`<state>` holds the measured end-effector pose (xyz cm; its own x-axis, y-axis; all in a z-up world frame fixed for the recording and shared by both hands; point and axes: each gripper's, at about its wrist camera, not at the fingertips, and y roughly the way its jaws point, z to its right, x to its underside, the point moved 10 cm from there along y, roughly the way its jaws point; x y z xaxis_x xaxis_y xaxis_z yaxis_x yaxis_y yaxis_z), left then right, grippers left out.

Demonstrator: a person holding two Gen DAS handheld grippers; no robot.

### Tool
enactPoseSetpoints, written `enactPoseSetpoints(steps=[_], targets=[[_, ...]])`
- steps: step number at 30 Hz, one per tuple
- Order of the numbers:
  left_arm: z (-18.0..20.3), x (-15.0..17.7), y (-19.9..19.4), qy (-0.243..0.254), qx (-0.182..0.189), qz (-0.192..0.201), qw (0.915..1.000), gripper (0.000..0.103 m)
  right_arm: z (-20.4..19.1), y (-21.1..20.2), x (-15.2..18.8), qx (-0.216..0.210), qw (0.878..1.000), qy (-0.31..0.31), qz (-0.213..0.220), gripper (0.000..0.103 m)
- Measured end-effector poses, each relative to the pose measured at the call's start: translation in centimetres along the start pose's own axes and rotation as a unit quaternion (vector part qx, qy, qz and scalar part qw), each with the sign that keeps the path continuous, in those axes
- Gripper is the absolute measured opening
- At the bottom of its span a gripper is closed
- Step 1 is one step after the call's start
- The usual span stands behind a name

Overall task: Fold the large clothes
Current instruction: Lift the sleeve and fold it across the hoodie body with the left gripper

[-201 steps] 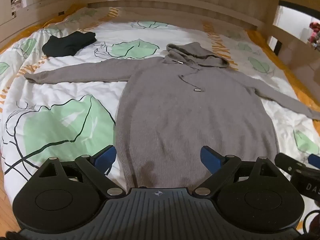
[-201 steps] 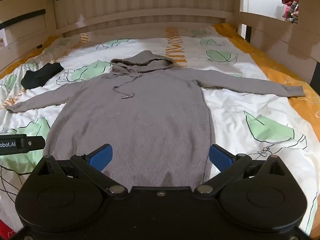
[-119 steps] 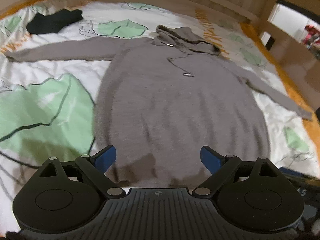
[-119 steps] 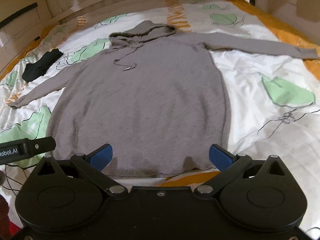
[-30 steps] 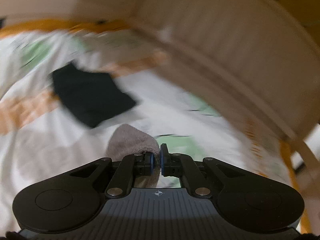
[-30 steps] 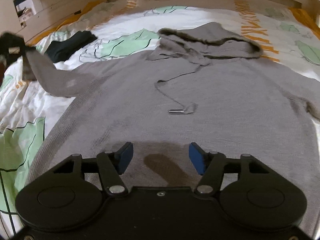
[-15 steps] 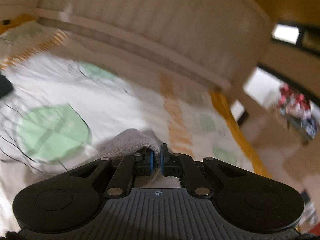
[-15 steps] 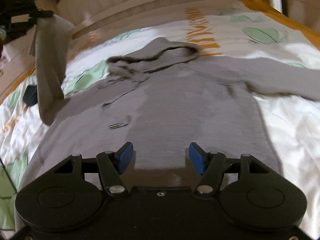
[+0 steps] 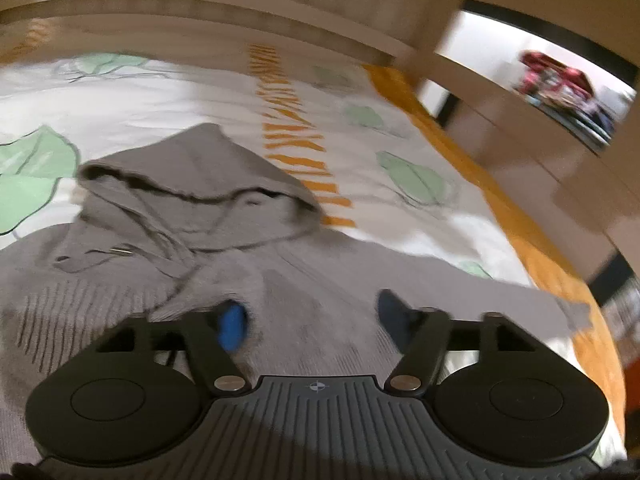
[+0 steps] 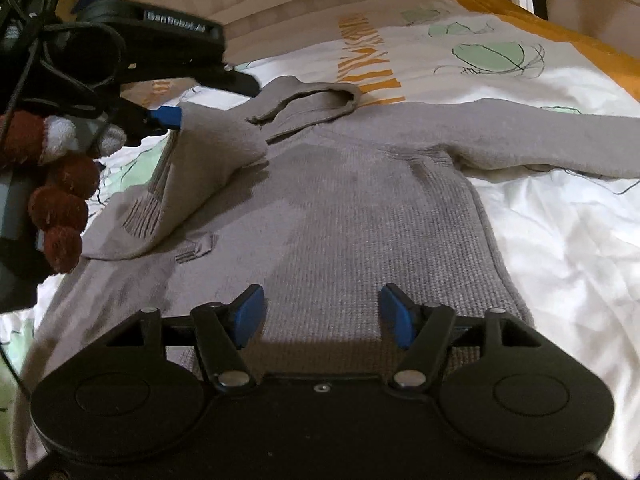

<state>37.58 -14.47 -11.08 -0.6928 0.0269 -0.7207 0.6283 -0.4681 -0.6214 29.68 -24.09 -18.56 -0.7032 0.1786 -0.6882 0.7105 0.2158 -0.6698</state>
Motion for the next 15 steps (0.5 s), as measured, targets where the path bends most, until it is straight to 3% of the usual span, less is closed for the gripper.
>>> enactPoseSetpoints(steps=[8, 15], targets=[[0.1, 4.4, -3.6, 0.119, -0.001, 0.014, 0.9928, 0.077, -0.6, 0.7, 0.5, 0.010, 0.999, -0.031, 0.009, 0.084], [-4.7, 8.9, -6.4, 0.130, -0.020, -0.011, 0.9912, 0.078, -1.7, 1.3, 1.2, 0.029, 0.996, -0.082, 0.012, 0.092]])
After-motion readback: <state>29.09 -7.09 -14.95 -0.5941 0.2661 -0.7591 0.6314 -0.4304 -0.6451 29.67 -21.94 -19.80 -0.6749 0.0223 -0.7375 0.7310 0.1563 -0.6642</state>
